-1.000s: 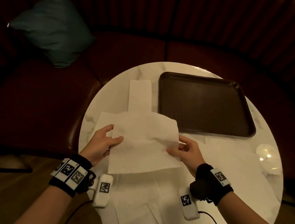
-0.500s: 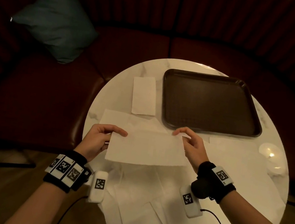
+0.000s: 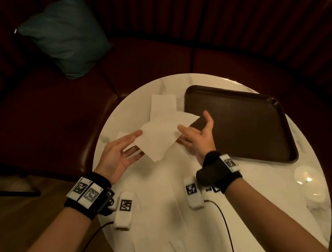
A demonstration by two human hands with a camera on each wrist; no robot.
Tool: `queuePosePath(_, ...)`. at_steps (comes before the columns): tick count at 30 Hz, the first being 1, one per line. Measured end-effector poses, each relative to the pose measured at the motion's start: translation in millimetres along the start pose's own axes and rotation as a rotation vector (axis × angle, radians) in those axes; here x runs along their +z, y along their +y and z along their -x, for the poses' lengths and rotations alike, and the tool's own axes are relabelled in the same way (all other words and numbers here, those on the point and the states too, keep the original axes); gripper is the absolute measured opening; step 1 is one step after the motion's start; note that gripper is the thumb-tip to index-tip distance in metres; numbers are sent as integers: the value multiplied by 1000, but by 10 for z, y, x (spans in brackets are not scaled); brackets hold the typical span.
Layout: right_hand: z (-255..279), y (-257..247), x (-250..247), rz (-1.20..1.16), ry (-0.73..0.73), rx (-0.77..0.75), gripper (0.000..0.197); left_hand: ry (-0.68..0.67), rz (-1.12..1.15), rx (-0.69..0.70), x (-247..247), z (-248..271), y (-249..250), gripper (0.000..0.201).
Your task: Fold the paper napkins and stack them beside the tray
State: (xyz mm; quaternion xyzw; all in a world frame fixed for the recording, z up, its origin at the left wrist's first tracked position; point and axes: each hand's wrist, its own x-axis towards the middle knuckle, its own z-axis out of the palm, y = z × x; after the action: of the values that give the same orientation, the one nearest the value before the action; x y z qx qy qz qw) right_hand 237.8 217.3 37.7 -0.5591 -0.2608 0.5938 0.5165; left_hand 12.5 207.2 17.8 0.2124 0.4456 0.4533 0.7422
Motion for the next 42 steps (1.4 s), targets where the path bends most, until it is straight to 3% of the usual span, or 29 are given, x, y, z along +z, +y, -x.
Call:
queuePosePath(2, -261, -143, 107, 67, 19, -48, 91, 55, -50, 49, 96, -108, -5, 24)
queuePosePath(7, -974, -317, 286, 520, -8, -222, 51, 195, -342, 236, 277, -484, -13, 14)
queuePosePath(10, -1276, -360, 307, 660, -44, -284, 42, 221, -439, 294, 340, -711, 8, 15)
queuePosePath(16, -1711, -157, 215, 834, -60, -145, 45, 248, -422, 155, 318, -1088, -155, 15)
queuePosePath(23, -1924, 104, 187, 1090, -210, 98, 61, 204, -536, -52, 228, -1351, -354, 11)
queuePosePath(32, -1767, -43, 91, 993, -225, -28, 60, 196, -646, 10, 232, -1330, -332, 7)
queuePosePath(34, -1693, -96, 73, 919, -228, -91, 57, 190, -710, 60, 241, -1262, -308, 4)
queuePosePath(38, -1544, -188, 42, 710, -210, -163, 50, 177, -848, 228, 255, -1149, -199, 16)
queuePosePath(40, -1472, -212, 18, 604, -212, -171, 49, 201, -848, 315, 240, -1251, -96, 23)
queuePosePath(42, -1417, -204, -4, 539, -225, -162, 49, 168, -765, 317, 237, -1406, 43, 27)
